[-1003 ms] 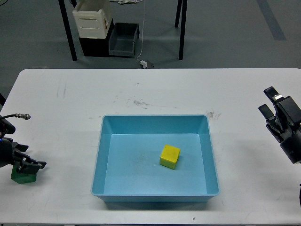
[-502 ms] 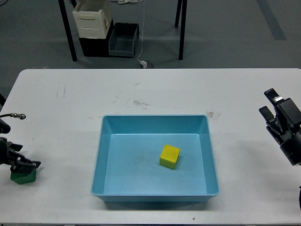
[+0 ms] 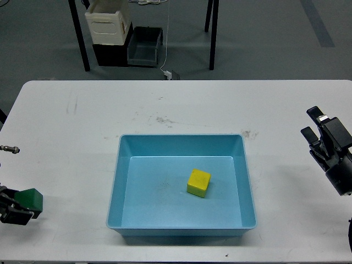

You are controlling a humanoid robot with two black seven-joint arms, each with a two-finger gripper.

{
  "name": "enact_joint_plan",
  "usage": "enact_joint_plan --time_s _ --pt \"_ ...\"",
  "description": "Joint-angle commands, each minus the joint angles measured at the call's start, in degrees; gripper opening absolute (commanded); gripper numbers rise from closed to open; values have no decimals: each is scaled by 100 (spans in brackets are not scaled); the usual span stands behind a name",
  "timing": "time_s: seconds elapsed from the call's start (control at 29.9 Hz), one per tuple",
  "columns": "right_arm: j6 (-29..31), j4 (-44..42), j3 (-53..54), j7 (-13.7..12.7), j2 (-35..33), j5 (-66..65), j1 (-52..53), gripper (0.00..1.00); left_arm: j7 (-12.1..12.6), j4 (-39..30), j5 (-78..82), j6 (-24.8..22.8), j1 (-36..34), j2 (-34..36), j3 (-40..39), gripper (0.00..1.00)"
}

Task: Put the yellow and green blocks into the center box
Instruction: 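Lower the left gripper onto the green cube and close on it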

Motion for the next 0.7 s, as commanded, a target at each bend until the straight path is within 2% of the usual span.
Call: enact_joint_plan --time_s 0.0,0.1,0.17,0.23,0.33,0.4,0.57,0.67 --pt "0 -2 11 0 0 0 0 100 0 63 -8 -1 36 2 30 100" --pt "-8 -11 29 0 0 9 0 100 0 72 -8 144 54 2 39 98" --pt "-8 -11 38 9 0 0 0 100 0 81 -8 259 54 2 39 93" --pt "-8 -11 38 9 0 9 -9 100 0 107 -17 425 54 -6 39 79" --pt "-8 -11 47 9 0 0 -35 100 0 203 9 759 63 -59 39 67" --pt "-8 -11 38 9 0 0 -44 100 0 291 27 918 80 -68 48 66" --pt "-8 -11 64 9 0 9 -44 100 0 353 53 954 133 -51 214 62" --pt "-8 -11 64 9 0 9 -44 100 0 353 62 962 133 -42 276 56"
